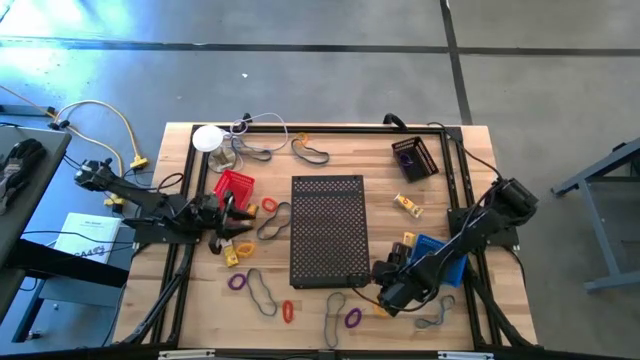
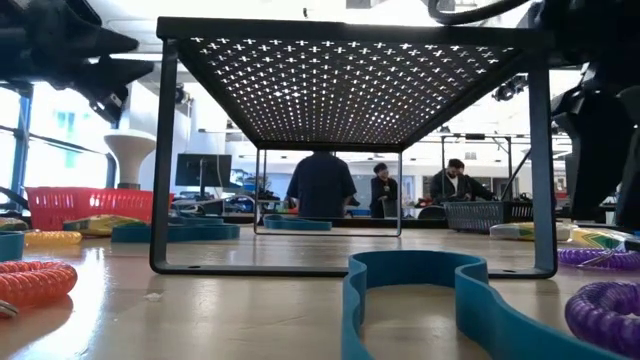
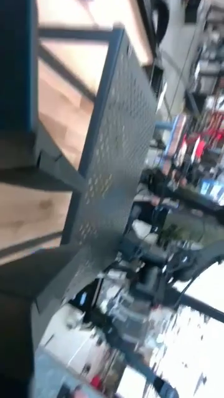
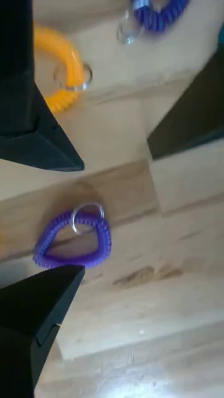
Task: Pick & Place Office Desk Supplies
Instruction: Put the violet spring keychain into the black bin
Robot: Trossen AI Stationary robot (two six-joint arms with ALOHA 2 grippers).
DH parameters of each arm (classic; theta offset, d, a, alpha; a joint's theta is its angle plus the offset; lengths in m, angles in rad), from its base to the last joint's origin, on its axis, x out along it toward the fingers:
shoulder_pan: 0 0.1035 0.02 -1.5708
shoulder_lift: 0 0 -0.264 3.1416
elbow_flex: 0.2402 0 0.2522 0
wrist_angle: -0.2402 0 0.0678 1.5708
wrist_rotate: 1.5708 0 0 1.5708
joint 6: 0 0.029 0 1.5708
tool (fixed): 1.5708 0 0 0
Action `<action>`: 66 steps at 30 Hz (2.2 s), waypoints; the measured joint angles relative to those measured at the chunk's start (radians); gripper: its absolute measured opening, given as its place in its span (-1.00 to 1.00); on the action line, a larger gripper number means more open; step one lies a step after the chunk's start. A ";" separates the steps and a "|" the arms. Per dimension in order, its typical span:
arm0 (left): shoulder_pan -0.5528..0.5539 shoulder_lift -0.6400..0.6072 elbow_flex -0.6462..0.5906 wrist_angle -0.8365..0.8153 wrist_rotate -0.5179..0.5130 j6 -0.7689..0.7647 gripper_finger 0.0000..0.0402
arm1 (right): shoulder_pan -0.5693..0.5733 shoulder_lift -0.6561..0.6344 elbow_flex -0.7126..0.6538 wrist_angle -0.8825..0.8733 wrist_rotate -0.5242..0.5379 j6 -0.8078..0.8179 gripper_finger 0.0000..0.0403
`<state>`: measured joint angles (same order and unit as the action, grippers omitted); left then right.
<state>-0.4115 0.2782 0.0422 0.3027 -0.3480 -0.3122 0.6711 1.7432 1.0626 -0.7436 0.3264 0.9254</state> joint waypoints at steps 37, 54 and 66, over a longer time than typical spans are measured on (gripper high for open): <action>-0.149 0.332 0.000 0.567 0.019 0.186 0.05 | -0.052 0.009 -0.181 0.199 -0.073 0.013 -0.11; -0.149 0.332 0.000 0.564 0.019 0.181 0.05 | -0.047 -0.099 -0.192 0.150 -0.042 0.018 -0.97; -0.149 0.333 0.000 0.543 0.019 0.182 0.05 | -0.067 -0.348 -0.187 -0.156 0.225 0.140 -0.98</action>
<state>-0.5606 0.6113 0.0422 0.8459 -0.3290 -0.1307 0.6044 1.3950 0.8757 -0.8995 0.5515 1.0659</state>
